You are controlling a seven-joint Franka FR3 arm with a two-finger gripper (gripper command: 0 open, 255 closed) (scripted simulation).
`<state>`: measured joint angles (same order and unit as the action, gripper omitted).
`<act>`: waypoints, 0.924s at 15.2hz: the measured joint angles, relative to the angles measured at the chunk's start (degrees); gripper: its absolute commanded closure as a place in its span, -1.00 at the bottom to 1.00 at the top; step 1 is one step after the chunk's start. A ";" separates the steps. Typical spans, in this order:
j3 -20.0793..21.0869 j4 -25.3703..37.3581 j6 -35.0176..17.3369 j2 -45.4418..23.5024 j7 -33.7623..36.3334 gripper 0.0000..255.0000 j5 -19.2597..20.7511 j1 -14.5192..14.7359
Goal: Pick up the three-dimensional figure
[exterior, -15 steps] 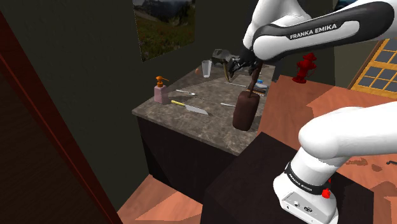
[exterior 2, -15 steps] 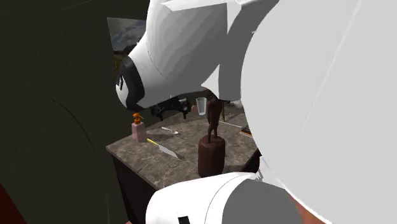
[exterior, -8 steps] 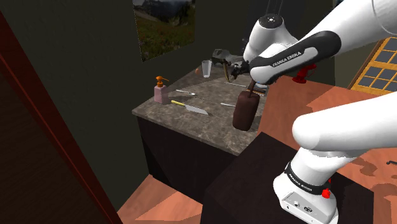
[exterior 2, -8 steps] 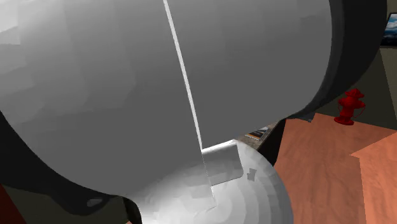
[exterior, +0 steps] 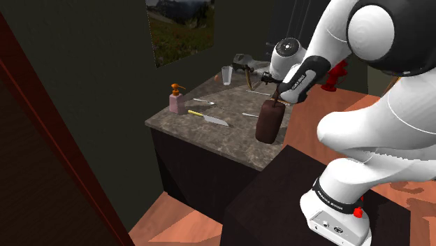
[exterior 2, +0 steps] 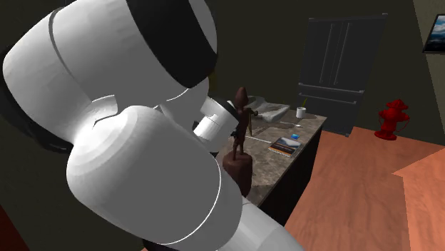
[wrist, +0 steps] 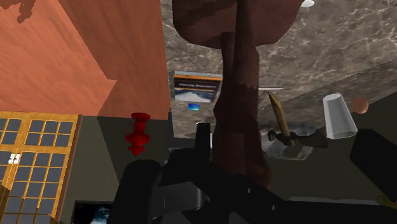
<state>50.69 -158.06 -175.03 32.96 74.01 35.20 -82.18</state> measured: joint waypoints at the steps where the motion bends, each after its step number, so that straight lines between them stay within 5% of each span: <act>1: 4.77 0.16 -2.26 1.37 3.70 -1.00 0.70 -5.94; 4: 12.95 0.62 -6.33 3.54 8.72 -1.00 0.87 -15.68; 10: 22.67 0.22 -12.10 6.80 12.63 -1.00 0.18 -25.01; 11: 23.30 0.19 -12.46 7.05 12.87 1.00 0.08 -25.53; 14: 23.80 0.23 -12.75 7.33 13.04 1.00 -0.02 -26.07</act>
<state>74.49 -157.83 -187.79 40.29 87.06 35.18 -108.25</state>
